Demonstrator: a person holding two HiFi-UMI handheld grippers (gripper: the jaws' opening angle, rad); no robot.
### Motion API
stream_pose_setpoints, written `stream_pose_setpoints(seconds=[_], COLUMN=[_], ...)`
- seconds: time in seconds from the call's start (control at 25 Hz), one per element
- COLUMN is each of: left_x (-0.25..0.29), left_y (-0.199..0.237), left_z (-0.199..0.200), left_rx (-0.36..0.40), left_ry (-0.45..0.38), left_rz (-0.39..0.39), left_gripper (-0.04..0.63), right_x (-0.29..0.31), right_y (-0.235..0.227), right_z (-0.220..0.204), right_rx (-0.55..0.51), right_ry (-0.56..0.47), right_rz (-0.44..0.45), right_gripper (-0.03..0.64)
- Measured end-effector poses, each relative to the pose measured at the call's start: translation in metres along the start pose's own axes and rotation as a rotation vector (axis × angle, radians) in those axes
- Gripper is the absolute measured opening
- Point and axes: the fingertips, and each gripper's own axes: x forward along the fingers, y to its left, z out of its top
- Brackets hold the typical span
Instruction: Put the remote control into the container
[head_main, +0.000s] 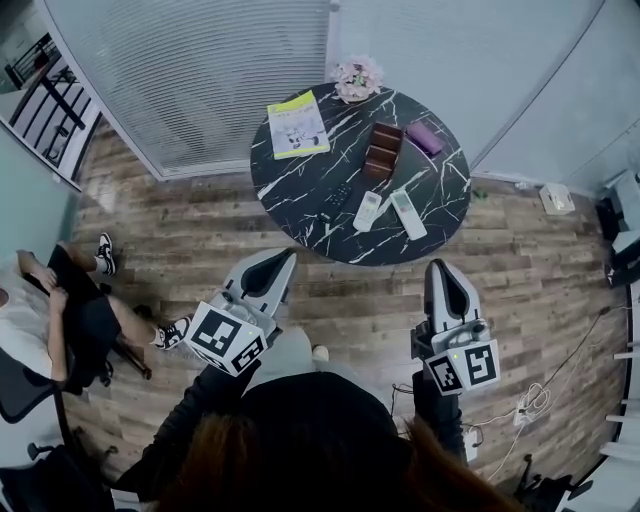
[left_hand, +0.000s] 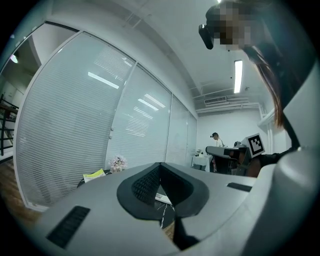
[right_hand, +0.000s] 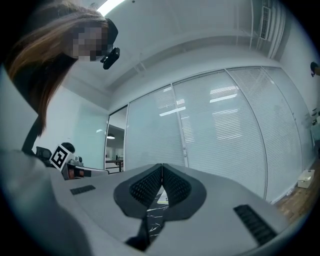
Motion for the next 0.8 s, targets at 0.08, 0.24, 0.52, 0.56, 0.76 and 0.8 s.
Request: stream_pose_setpoints(seconds=[0.08, 0.24, 0.52, 0.56, 0.76, 0.8], left_x=[0.011, 0.039, 0.104, 0.114, 0.156, 0.164], left_y=[0.005, 0.015, 0.044, 0.050, 0.080, 0.086], left_z=[-0.001, -0.004, 0.001, 0.002, 0.013, 0.014], left_rx=[-0.002, -0.004, 0.007, 0.006, 0.006, 0.004], left_ry=[0.002, 0.001, -0.009, -0.008, -0.021, -0.022], left_rz=[-0.005, -0.033, -0.097, -0.102, -0.116, -0.119], left_gripper=[0.009, 0.009, 0.009, 0.009, 0.009, 0.009], right_x=[0.003, 0.007, 0.039, 0.046, 0.090, 0.099], right_y=[-0.007, -0.024, -0.066, -0.071, -0.095, -0.099], right_z=[-0.001, -0.005, -0.010, -0.010, -0.004, -0.002], right_rx=[0.004, 0.004, 0.002, 0.000, -0.028, -0.031], right_ry=[0.005, 0.017, 0.026, 0.029, 0.031, 0.026], right_rz=[-0.009, -0.044, -0.122, -0.125, -0.125, -0.127], right_gripper=[0.017, 0.017, 0.017, 0.017, 0.017, 0.017])
